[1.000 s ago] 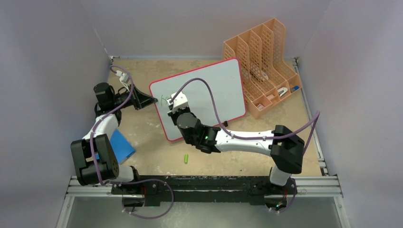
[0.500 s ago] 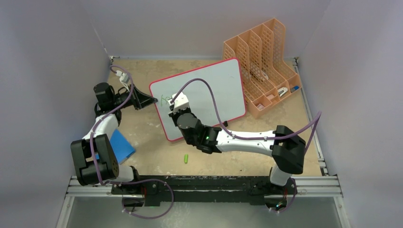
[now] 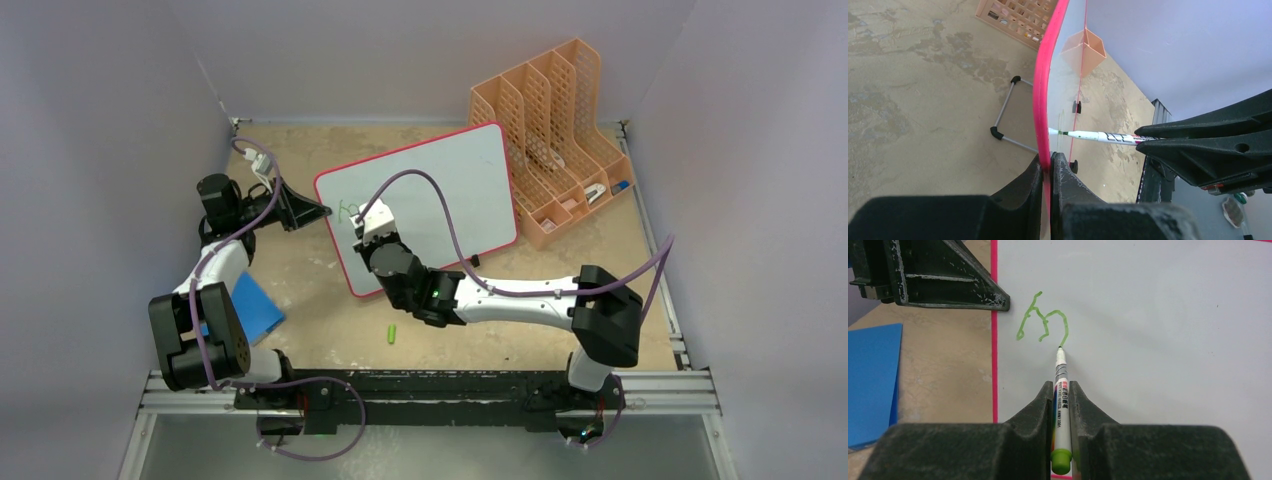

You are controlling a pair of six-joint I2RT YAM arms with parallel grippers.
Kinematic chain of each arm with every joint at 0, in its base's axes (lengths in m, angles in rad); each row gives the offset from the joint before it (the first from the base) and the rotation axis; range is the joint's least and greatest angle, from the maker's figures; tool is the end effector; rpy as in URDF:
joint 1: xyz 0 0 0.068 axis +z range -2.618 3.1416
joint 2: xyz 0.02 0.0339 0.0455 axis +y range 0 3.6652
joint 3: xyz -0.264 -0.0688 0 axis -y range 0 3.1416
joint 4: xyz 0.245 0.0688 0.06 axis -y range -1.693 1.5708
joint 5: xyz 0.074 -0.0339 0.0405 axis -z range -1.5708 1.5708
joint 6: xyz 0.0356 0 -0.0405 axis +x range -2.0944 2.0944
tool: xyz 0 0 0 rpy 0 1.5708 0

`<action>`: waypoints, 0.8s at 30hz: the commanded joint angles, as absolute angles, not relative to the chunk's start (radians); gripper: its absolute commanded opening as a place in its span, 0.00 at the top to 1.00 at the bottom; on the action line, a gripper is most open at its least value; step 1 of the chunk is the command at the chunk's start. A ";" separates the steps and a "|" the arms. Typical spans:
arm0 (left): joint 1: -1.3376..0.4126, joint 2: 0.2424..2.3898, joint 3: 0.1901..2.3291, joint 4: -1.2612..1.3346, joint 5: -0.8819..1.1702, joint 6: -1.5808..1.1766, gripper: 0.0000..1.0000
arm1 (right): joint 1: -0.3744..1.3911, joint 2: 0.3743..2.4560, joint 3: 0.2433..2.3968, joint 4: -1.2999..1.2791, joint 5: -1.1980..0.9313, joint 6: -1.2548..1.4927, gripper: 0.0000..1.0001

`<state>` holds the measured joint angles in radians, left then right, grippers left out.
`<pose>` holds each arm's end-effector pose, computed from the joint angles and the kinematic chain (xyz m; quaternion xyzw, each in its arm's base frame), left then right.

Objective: Write a sentence on the whiteboard

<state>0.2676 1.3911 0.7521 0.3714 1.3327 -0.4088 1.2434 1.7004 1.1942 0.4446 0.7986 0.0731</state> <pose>0.2837 0.0419 0.2535 0.1463 0.7140 -0.5239 0.4409 0.1515 0.3669 0.3029 -0.1487 0.7067 0.1620 0.6725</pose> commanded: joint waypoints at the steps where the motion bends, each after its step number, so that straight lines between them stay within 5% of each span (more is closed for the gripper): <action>1: 0.252 1.366 0.758 0.386 1.361 -0.385 1.00 | 1.244 1.659 1.208 0.449 0.830 0.069 1.00; 24: 0.252 1.367 0.759 0.380 1.358 -0.379 1.00 | 1.218 1.621 1.214 0.546 0.792 -0.050 1.00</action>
